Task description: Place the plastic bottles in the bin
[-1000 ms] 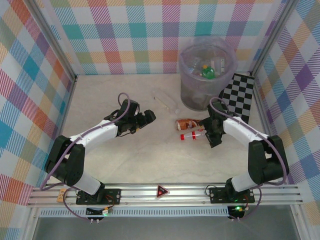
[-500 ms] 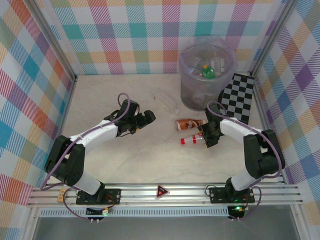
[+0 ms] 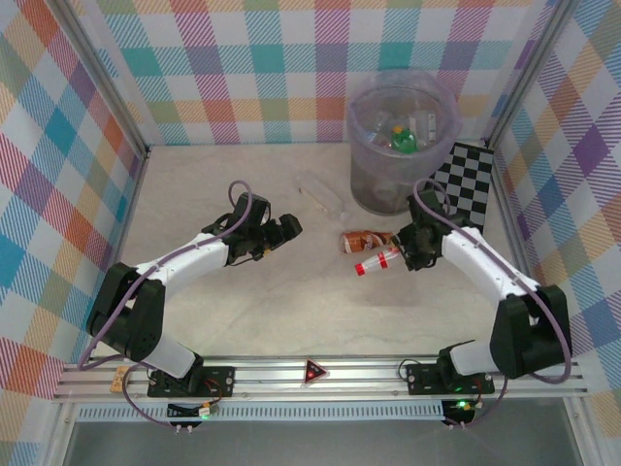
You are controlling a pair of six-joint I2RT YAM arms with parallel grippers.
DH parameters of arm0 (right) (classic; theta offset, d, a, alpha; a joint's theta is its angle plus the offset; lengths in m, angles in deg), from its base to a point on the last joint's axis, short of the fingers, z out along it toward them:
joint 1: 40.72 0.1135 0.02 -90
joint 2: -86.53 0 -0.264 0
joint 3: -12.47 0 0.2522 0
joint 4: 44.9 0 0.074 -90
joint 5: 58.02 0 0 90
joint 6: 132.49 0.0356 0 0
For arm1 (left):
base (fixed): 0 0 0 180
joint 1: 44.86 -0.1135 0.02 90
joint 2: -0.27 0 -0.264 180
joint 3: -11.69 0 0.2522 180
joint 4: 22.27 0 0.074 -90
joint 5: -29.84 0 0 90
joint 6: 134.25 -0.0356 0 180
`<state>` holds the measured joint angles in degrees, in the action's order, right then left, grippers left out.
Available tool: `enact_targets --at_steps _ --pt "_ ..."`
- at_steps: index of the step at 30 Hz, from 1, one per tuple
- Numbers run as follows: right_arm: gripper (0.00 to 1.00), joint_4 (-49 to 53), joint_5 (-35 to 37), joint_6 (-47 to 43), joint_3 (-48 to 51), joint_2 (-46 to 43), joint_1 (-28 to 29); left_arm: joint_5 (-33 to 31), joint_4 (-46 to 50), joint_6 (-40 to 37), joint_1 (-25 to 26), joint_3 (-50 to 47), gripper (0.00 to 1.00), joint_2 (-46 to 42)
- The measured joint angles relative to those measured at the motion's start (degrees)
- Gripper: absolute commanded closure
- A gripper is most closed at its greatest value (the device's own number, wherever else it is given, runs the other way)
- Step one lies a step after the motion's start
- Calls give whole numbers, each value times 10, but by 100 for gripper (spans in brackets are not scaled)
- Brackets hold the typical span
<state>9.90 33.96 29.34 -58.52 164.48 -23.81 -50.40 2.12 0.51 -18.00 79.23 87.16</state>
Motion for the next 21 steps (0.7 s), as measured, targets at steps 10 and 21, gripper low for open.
enact_targets --at_steps 10,21 --pt "53 132 14 -183 -299 -5 -10 2 0 0 0 3 6 18" --pt "53 132 -21 -278 -629 173 -64 -1 15 -1 0 3 5 2"
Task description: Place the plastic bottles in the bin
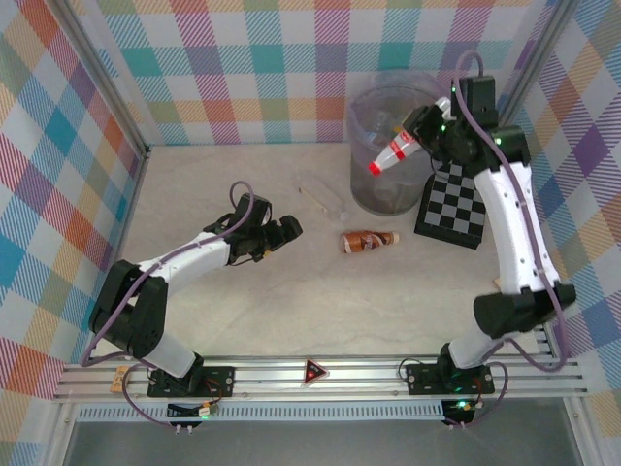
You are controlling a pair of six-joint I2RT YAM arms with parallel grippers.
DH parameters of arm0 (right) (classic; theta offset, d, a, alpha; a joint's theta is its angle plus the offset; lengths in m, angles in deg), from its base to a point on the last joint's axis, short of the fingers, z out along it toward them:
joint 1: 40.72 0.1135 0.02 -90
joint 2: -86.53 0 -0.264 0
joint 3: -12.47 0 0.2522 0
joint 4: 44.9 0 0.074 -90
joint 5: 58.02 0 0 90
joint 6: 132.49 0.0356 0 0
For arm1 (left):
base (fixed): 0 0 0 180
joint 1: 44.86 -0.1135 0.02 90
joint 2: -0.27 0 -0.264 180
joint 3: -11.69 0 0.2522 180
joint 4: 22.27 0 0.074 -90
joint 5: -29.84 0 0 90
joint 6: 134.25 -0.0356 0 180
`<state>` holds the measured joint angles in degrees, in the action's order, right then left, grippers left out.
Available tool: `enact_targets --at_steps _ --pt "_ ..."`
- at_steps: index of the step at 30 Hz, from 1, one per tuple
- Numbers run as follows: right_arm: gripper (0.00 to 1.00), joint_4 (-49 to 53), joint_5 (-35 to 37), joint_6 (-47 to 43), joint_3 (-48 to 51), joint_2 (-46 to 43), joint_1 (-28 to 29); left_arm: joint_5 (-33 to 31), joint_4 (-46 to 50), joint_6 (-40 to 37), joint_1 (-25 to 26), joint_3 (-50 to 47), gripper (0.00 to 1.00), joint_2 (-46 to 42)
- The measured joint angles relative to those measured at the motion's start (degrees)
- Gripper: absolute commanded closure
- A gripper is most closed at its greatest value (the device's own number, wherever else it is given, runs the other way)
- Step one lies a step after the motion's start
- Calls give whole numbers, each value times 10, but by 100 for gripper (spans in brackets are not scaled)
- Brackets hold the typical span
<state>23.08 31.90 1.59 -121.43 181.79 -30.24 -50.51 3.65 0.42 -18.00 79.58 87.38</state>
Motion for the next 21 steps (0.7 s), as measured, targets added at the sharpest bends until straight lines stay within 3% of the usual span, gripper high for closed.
enact_targets --at_steps 8,16,21 --pt "52 -49 -19 16 -151 175 -40 -21 18 -6 0 -9 5 -66" --pt "51 -90 -26 49 -186 259 -49 -34 51 -7 0 -23 5 -80" --pt "41 -97 -37 45 -234 304 -49 -35 59 -8 0 -23 5 -89"
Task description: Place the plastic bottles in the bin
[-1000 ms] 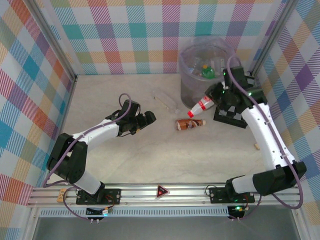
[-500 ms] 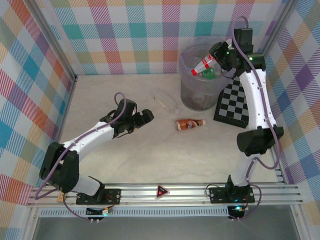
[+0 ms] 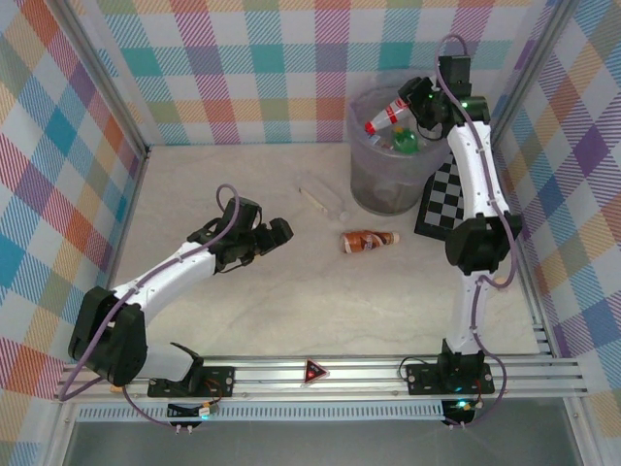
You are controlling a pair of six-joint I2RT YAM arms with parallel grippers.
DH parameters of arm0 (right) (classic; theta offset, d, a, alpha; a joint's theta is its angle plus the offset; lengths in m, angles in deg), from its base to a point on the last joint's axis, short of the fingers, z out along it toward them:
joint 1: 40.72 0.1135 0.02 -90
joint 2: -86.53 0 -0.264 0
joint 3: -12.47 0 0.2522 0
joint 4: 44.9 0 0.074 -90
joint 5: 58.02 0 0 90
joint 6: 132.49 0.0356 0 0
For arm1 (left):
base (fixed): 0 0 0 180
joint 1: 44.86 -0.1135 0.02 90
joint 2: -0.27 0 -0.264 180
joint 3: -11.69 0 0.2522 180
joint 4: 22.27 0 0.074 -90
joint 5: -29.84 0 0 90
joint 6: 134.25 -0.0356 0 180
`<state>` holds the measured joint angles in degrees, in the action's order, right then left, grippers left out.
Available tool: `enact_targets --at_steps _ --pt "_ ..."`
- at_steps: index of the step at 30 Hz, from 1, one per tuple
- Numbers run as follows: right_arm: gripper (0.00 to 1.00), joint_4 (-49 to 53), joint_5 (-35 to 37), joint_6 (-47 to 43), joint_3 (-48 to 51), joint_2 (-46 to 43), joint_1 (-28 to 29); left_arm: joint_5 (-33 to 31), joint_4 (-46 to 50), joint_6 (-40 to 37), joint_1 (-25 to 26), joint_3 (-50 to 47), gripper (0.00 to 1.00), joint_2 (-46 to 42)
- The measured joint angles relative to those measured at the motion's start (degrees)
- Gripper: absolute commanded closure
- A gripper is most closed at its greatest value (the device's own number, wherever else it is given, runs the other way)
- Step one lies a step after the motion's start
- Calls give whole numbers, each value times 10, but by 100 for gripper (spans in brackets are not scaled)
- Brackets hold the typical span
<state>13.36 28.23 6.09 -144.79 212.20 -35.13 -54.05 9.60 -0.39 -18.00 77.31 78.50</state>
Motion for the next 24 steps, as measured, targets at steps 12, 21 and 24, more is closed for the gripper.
enact_targets --at_steps 12,21,24 --pt "10 2 -2 -47 -24 44 5 -3 0 0 0 0 5 -1" --pt "14 14 15 -77 -43 37 8 -2 0 0 0 0 5 -1" --pt "24 20 22 -95 -43 20 8 -2 0 0 0 0 5 -1"
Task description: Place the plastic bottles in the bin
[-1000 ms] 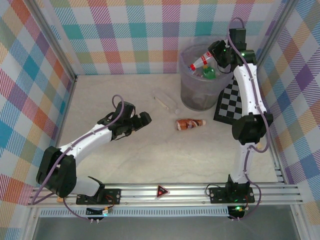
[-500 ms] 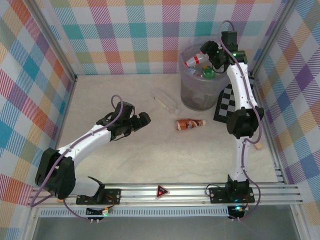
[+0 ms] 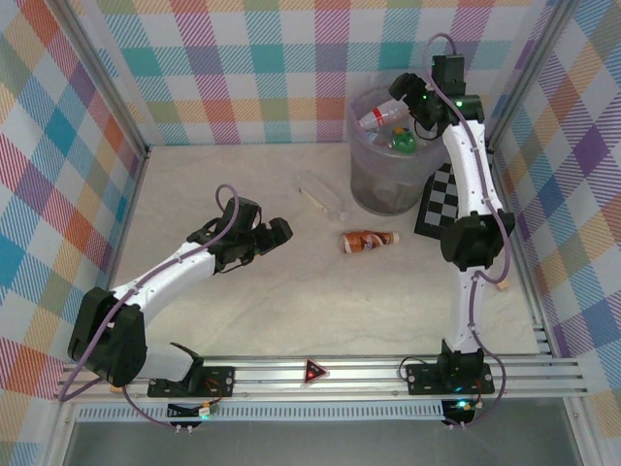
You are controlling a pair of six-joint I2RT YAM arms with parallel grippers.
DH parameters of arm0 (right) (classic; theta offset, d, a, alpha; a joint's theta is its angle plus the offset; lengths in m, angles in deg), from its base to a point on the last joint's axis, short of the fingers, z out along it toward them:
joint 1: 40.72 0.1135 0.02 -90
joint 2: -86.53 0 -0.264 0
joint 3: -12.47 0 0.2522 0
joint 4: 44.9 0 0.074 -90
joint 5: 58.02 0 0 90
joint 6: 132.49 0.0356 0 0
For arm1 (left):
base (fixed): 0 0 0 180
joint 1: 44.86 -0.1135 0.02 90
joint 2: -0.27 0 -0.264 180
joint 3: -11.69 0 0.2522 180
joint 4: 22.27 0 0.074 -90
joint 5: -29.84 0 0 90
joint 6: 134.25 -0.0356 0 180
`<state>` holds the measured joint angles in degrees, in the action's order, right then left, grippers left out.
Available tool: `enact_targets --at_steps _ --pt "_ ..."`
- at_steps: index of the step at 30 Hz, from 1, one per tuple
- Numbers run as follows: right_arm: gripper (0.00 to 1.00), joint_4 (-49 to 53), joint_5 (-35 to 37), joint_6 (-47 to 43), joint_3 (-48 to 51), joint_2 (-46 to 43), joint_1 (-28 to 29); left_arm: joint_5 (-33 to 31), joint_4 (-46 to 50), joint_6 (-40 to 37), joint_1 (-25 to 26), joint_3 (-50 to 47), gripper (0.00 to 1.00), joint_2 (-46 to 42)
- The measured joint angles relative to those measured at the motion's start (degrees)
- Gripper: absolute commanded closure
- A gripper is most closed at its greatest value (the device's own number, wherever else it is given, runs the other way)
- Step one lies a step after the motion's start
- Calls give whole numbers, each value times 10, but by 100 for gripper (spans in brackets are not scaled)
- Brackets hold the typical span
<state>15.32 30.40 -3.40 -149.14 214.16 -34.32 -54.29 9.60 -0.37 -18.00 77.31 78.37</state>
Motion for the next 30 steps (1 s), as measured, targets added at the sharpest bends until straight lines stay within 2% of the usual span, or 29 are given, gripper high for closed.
enact_targets --at_steps 9,19,26,30 --pt "49 -45 -47 -11 -9 -17 0 0 0 0 0 0 5 0" --pt "48 -80 -88 -4 -31 65 2 0 10 -2 0 0 5 -3" --pt "48 -125 -84 -15 117 7 8 0 11 -2 0 0 5 -3" --pt "46 -117 -83 -22 116 -1 10 0 11 -2 0 0 5 -3"
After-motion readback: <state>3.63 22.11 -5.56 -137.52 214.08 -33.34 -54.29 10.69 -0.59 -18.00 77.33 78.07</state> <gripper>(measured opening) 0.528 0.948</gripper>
